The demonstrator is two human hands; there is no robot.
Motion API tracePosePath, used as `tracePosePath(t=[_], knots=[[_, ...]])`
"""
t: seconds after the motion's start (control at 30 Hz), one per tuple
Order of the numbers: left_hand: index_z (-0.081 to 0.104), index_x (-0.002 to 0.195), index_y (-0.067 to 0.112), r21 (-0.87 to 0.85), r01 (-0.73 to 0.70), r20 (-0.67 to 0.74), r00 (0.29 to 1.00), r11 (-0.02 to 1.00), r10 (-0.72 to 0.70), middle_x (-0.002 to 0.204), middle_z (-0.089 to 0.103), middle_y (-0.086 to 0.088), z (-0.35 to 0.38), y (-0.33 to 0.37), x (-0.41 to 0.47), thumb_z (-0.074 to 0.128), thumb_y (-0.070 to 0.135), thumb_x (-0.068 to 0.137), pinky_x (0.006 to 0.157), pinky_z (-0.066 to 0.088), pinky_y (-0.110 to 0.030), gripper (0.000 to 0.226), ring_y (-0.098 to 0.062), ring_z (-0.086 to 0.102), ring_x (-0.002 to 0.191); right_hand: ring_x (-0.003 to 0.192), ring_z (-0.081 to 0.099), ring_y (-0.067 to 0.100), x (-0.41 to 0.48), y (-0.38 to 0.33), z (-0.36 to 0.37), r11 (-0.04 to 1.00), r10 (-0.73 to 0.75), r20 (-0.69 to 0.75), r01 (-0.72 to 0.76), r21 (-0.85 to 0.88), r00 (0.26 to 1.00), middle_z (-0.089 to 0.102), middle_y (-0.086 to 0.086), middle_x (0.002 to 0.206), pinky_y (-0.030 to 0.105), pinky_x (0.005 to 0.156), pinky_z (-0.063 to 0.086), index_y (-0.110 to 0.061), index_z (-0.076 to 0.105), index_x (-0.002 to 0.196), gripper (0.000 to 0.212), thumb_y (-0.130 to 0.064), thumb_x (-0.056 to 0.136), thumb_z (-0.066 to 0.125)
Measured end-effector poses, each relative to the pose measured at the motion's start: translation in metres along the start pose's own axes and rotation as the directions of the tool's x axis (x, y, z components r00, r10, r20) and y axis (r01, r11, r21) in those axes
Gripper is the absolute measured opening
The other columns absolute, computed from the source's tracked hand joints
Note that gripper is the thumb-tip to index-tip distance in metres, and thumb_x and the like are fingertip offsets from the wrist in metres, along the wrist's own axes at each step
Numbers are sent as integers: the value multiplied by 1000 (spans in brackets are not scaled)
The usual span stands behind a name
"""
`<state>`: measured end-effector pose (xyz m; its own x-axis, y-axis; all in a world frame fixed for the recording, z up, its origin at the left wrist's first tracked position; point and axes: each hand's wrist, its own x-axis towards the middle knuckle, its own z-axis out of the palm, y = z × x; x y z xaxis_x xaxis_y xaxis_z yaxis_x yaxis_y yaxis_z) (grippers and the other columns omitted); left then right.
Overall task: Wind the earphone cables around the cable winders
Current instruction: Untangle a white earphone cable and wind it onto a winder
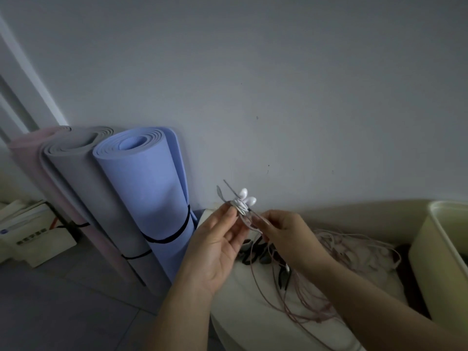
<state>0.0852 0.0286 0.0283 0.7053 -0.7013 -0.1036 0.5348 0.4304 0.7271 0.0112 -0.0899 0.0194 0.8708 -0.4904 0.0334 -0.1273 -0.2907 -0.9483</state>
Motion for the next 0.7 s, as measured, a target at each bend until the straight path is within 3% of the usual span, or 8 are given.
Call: tracePosePath(t=[0.1, 0.2, 0.3, 0.4, 0.5, 0.6, 0.7], knots=[[66, 113, 8, -13, -37, -119, 992, 999, 35, 108, 73, -8, -5, -1, 3, 61, 13, 76, 80, 57, -23, 39, -13, 67, 95, 42, 41, 2, -3, -3, -1, 971, -103, 42, 110, -212, 994, 47, -10, 52, 14, 46, 31, -26, 58, 68, 29, -26, 96, 53], [67, 112, 10, 54, -50, -187, 981, 997, 60, 108, 73, -7, -9, -2, 6, 60, 13, 82, 73, 58, -22, 31, -10, 67, 90, 54, 51, -9, -5, -5, -4, 909, -145, 119, 180, -375, 982, 52, -17, 61, 10, 52, 38, -23, 70, 93, 17, -23, 95, 54], [69, 109, 12, 247, -62, -210, 971, 967, 116, 106, 74, -5, -10, -5, 6, 56, 10, 93, 69, 54, -21, 20, -10, 67, 92, 62, 56, -2, -7, -7, -10, 831, -173, 164, 234, -504, 971, 62, -14, 72, 12, 56, 42, -23, 71, 99, 18, -26, 95, 53], [66, 108, 17, 489, -56, -254, 946, 870, 203, 105, 72, 0, -12, -8, 6, 64, 14, 90, 73, 56, -27, 18, -9, 70, 86, 67, 56, 2, -11, -16, -18, 750, -252, 159, 297, -591, 954, 62, -15, 76, 15, 60, 42, -27, 70, 94, 17, -31, 94, 53], [63, 107, 28, 710, -42, -181, 954, 703, 240, 104, 68, 12, -11, -8, 4, 69, 20, 86, 81, 55, -26, 23, -6, 68, 88, 66, 56, -2, -12, -23, -32, 729, -331, 74, 305, -613, 941, 59, -19, 73, 10, 56, 38, -29, 69, 88, 12, -32, 91, 58], [60, 104, 37, 784, -49, -79, 981, 619, 178, 105, 66, 18, -9, -6, 2, 67, 21, 89, 77, 51, -15, 23, 0, 65, 95, 69, 59, 1, -9, -24, -47, 776, -368, -21, 294, -558, 930, 64, -19, 76, 21, 63, 50, -25, 71, 86, 8, -27, 88, 62], [60, 110, 37, 830, -64, 10, 995, 553, 100, 106, 66, 21, -8, -6, 0, 65, 24, 90, 73, 48, -7, 25, 9, 63, 92, 69, 58, -1, -7, -23, -52, 832, -364, -55, 298, -468, 930, 62, -19, 73, 15, 61, 46, -21, 69, 84, 8, -18, 88, 64]])
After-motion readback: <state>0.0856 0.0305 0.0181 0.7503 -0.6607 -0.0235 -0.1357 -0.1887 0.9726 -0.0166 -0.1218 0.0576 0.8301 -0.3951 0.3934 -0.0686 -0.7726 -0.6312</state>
